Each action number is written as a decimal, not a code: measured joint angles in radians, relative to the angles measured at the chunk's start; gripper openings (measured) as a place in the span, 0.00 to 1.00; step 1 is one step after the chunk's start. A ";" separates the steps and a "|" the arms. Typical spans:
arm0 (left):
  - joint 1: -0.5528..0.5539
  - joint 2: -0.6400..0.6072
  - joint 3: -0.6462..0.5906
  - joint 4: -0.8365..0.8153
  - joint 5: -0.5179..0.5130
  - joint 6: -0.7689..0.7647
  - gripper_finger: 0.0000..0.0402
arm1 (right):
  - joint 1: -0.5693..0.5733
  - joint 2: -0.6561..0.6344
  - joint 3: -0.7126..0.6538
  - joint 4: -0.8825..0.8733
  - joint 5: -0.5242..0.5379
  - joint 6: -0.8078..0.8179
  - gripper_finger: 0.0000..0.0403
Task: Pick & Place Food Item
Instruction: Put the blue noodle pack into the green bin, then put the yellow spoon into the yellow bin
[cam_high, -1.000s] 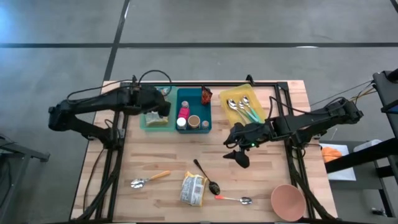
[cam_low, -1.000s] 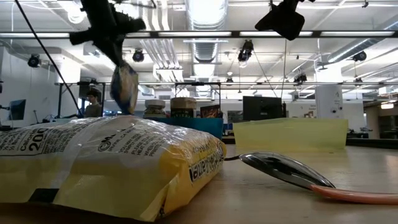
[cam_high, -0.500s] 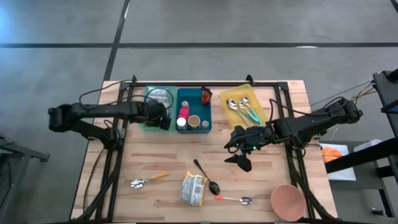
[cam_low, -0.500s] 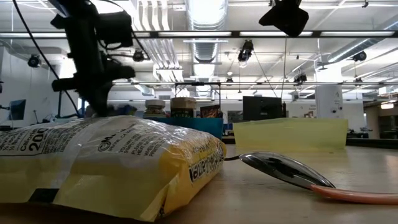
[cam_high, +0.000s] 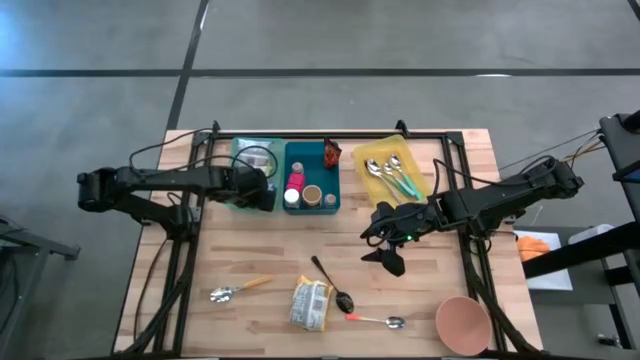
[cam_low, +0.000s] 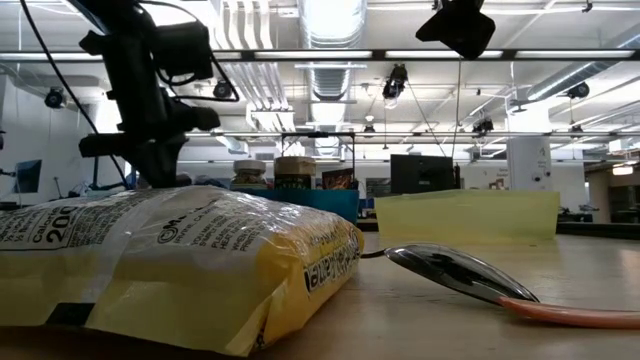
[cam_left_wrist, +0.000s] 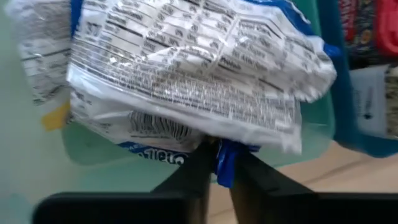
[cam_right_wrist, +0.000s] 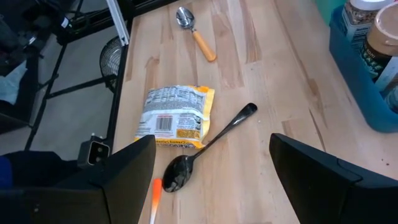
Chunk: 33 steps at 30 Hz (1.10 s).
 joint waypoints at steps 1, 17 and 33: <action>0.000 0.000 0.000 0.008 0.007 -0.004 0.17 | 0.000 0.000 0.000 0.000 0.000 -0.001 0.77; 0.003 -0.027 0.000 0.034 0.106 -0.105 0.65 | 0.000 0.001 0.000 -0.003 0.000 -0.001 0.77; -0.082 -0.205 0.028 0.136 0.119 0.110 0.62 | 0.000 0.001 0.000 -0.005 -0.001 -0.001 0.77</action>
